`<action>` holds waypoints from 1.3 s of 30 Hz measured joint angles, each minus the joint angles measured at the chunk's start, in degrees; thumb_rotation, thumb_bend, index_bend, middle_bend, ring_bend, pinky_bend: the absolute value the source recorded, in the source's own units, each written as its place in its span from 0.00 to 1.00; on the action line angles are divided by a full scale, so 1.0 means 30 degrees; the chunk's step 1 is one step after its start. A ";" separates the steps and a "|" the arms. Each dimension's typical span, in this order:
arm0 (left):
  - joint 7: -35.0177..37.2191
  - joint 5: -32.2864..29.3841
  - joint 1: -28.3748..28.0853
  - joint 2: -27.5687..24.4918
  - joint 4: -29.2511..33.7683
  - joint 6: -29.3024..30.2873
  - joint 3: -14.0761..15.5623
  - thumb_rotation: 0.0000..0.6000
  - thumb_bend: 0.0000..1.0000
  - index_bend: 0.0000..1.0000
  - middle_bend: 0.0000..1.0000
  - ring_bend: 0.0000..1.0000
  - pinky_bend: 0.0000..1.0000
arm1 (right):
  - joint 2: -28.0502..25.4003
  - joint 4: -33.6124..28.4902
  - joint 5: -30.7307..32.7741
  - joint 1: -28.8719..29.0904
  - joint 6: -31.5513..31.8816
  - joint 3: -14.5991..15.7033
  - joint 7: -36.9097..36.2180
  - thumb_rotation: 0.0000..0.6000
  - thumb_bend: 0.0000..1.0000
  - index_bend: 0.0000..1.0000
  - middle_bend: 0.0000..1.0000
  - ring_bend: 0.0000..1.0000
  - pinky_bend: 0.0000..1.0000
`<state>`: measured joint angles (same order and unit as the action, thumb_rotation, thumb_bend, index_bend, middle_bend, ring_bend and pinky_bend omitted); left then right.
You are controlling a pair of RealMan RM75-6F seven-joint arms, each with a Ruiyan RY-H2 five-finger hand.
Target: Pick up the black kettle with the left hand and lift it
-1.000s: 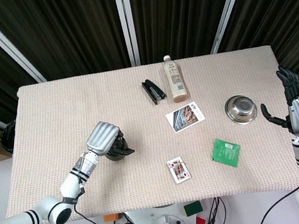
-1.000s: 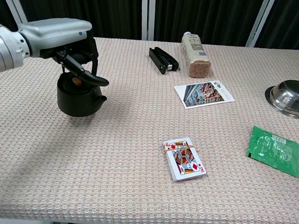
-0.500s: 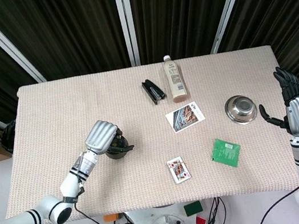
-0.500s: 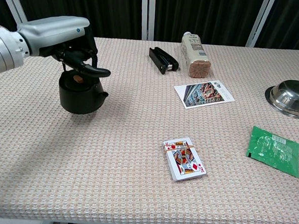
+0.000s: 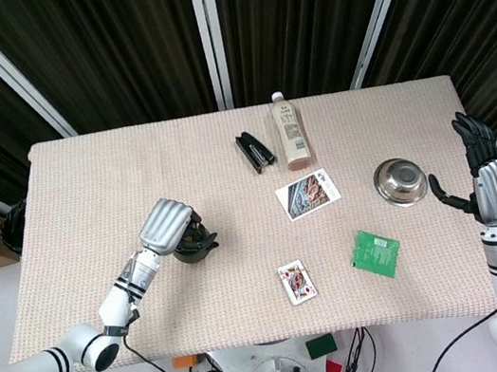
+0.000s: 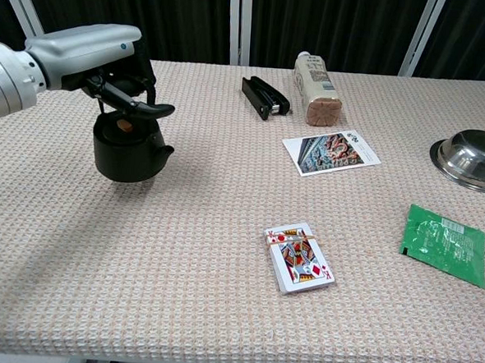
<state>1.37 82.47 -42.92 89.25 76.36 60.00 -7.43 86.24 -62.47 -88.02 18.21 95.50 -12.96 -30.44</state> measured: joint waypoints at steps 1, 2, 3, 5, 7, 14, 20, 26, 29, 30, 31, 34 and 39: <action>0.0080 0.0030 0.0005 0.0008 -0.0043 0.0026 -0.0002 0.63 0.30 1.00 1.00 1.00 0.75 | 0.0007 0.0012 0.0007 -0.0004 -0.0004 0.0002 -0.0006 1.00 0.33 0.00 0.00 0.00 0.01; 0.0132 0.0057 0.0009 0.0013 -0.0079 0.0050 -0.0002 0.63 0.30 1.00 1.00 1.00 0.75 | 0.0011 0.0018 0.0010 -0.0007 -0.0001 0.0001 -0.0010 1.00 0.33 0.00 0.00 0.00 0.01; 0.0177 0.0082 0.0013 0.0017 -0.0105 0.0071 -0.0001 0.64 0.31 1.00 1.00 1.00 0.75 | 0.0017 0.0024 0.0014 -0.0003 -0.0003 -0.0003 -0.0009 1.00 0.33 0.00 0.00 0.00 0.01; 0.0284 0.0128 0.0019 0.0019 -0.0139 0.0114 -0.0005 0.64 0.31 1.00 1.00 1.00 0.75 | 0.0032 0.0031 0.0018 0.0007 -0.0016 -0.0006 -0.0007 1.00 0.33 0.00 0.00 0.00 0.01; 0.0368 0.0168 0.0027 0.0021 -0.0173 0.0157 -0.0008 0.65 0.32 1.00 1.00 1.00 0.75 | 0.0054 0.0042 0.0012 0.0016 -0.0036 0.0006 0.0001 1.00 0.33 0.00 0.00 0.00 0.01; 0.0496 0.0205 0.0031 0.0020 -0.0227 0.0203 -0.0036 0.81 0.37 1.00 1.00 1.00 0.75 | 0.0111 0.0096 0.0006 0.0040 -0.0069 0.0025 -0.0015 1.00 0.33 0.00 0.00 0.00 0.02; 0.0534 0.0284 0.0037 0.0039 -0.0297 0.0370 -0.0093 0.85 0.38 1.00 1.00 1.00 0.75 | 0.0137 0.0162 0.0018 0.0037 -0.0115 0.0051 -0.0062 1.00 0.33 0.00 0.00 0.00 0.01; 0.0419 0.0445 0.0043 0.0144 -0.0519 0.0712 -0.0164 0.94 0.39 1.00 1.00 1.00 0.76 | 0.0193 0.0248 0.0015 0.0059 -0.0157 0.0074 -0.0097 1.00 0.33 0.00 0.00 0.00 0.01; 0.0207 0.0602 0.0049 0.0235 -0.0731 0.1062 -0.0230 0.97 0.40 1.00 1.00 1.00 0.77 | 0.0209 0.0283 0.0020 0.0080 -0.0166 0.0060 -0.0110 1.00 0.33 0.00 0.00 0.00 0.01; 0.0108 0.0667 0.0050 0.0265 -0.0806 0.1202 -0.0257 0.98 0.40 1.00 1.00 1.00 0.77 | 0.0212 0.0288 0.0020 0.0085 -0.0163 0.0054 -0.0108 1.00 0.33 0.00 0.00 0.00 0.01; -0.0052 0.0763 0.0050 0.0304 -0.0906 0.1401 -0.0295 0.98 0.40 1.00 1.00 1.00 0.78 | 0.0213 0.0288 0.0019 0.0092 -0.0152 0.0043 -0.0102 1.00 0.33 0.00 0.00 0.00 0.01; -0.0402 0.1018 0.0041 0.0382 -0.1079 0.1860 -0.0397 1.00 0.41 1.00 1.00 1.00 0.78 | 0.0218 0.0280 0.0015 0.0110 -0.0137 0.0026 -0.0073 1.00 0.33 0.00 0.00 0.00 0.01; -0.0536 0.1137 0.0005 0.0322 -0.1042 0.2022 -0.0476 1.00 0.41 1.00 1.00 1.00 0.78 | 0.0247 0.0250 0.0004 0.0114 -0.0145 0.0051 -0.0040 1.00 0.33 0.00 0.00 0.00 0.01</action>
<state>-0.24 85.88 -42.90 90.22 73.24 66.06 -8.85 86.98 -61.72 -88.01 18.55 95.07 -12.81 -30.56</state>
